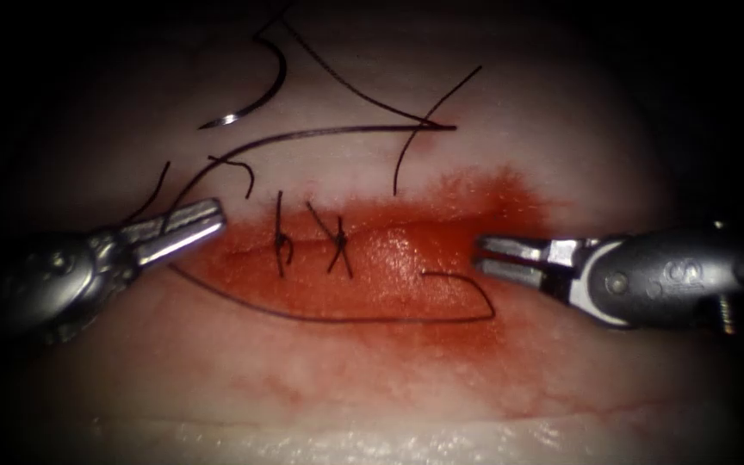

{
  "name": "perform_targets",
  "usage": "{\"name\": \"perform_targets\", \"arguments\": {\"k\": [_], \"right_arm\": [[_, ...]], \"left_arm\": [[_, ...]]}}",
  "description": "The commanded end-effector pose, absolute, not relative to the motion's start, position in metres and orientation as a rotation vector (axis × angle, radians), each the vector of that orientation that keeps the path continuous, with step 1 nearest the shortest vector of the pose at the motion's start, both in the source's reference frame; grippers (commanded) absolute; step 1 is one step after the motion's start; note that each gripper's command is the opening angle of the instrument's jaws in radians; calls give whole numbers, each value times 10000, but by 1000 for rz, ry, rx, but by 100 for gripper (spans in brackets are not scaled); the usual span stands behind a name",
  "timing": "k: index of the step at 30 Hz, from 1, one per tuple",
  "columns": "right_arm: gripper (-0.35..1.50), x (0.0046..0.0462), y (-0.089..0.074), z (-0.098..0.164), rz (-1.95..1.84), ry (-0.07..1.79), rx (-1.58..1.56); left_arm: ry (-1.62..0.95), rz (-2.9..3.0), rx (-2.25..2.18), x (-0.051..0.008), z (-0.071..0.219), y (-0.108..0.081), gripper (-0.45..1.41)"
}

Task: Wound Closure
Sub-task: Wrap suture counter-clockwise twice around right grasper

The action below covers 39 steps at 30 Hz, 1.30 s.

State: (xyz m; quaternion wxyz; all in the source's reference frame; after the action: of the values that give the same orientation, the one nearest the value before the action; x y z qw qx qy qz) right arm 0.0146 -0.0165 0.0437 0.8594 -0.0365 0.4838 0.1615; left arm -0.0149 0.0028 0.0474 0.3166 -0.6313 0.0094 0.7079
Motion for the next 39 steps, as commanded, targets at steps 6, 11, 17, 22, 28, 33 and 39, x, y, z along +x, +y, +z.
{"name": "perform_targets", "arguments": {"k": [6, 11, 17, 22, 28, 33, 39], "right_arm": [[-35, 170, -159, 455, 327, 1008, -32], [-35, 196, -154, 455, 303, 1017, 37], [-35, 234, -145, 458, 192, 1061, 92], [-35, 250, -130, 462, 86, 1103, 201], [-35, 261, -124, 465, 17, 1244, 201], [-35, 263, -125, 465, 19, 1387, 234], [-35, 254, -125, 464, 146, 1581, 215]], "left_arm": [[-9, 1832, -1700, -168, 473, 35, -45], [-42, 1807, -1740, -185, 472, 44, -45], [-84, 1772, -1809, -211, 477, 59, -45], [-134, 1774, -1841, -227, 485, 73, -45], [-170, 1784, -1858, -235, 502, 94, -45], [-183, 1783, -1876, -235, 516, 107, -45], [-181, 1794, -1898, -230, 536, 110, -45]]}}
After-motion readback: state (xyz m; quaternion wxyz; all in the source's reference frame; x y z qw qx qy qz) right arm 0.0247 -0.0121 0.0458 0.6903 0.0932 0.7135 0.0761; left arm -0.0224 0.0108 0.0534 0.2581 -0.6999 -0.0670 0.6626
